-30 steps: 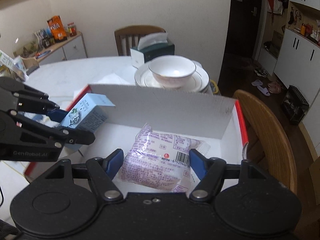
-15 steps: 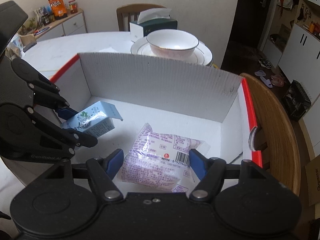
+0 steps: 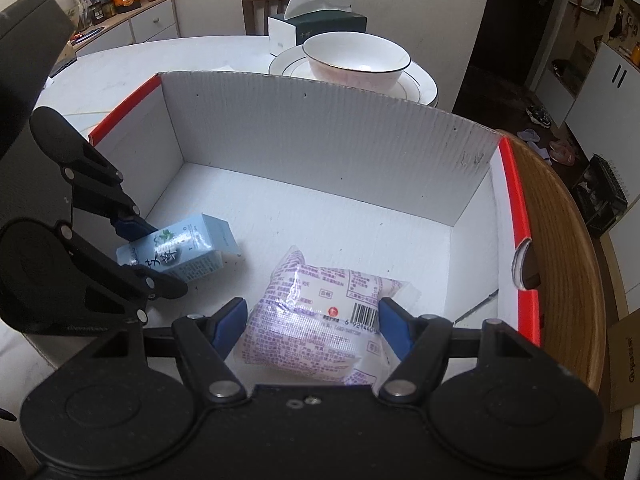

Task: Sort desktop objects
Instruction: 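Lower the carton into the box with the left tool while the right tool lowers the bread bag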

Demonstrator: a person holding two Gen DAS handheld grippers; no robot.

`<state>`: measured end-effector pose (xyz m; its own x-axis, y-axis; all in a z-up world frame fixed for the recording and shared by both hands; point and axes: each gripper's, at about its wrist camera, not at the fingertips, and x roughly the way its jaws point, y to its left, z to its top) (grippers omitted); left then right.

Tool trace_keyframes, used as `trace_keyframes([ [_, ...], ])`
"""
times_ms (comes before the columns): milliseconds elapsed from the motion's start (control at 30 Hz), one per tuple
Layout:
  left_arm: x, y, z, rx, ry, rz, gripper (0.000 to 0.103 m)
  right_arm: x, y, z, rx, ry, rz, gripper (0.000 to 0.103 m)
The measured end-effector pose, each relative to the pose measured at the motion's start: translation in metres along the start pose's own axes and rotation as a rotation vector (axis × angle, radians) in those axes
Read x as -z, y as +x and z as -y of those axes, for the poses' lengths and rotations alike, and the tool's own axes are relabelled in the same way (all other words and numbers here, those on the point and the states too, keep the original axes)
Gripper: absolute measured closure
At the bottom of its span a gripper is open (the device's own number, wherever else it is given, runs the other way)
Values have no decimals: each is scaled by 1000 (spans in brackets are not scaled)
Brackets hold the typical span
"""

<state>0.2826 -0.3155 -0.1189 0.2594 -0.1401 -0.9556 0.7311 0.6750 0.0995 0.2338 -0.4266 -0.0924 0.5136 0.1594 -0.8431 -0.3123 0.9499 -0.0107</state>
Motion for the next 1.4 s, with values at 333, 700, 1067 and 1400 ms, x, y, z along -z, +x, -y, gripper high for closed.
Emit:
trace_keyframes([
  [333,2,0,0,-2,0,-7,73,-2,3,-3,3,-12,-7,31],
  [700,9,-20,-2,5,-14,74,44,-4,-8,2,-5,7,38,26],
  [1067,18,-53,-4,-7,-110,176,34,-4,-35,5,-30,53,118,15],
  [1400,30,-75,-9,35,-180,261,22,-2,-57,2,-34,101,190,11],
])
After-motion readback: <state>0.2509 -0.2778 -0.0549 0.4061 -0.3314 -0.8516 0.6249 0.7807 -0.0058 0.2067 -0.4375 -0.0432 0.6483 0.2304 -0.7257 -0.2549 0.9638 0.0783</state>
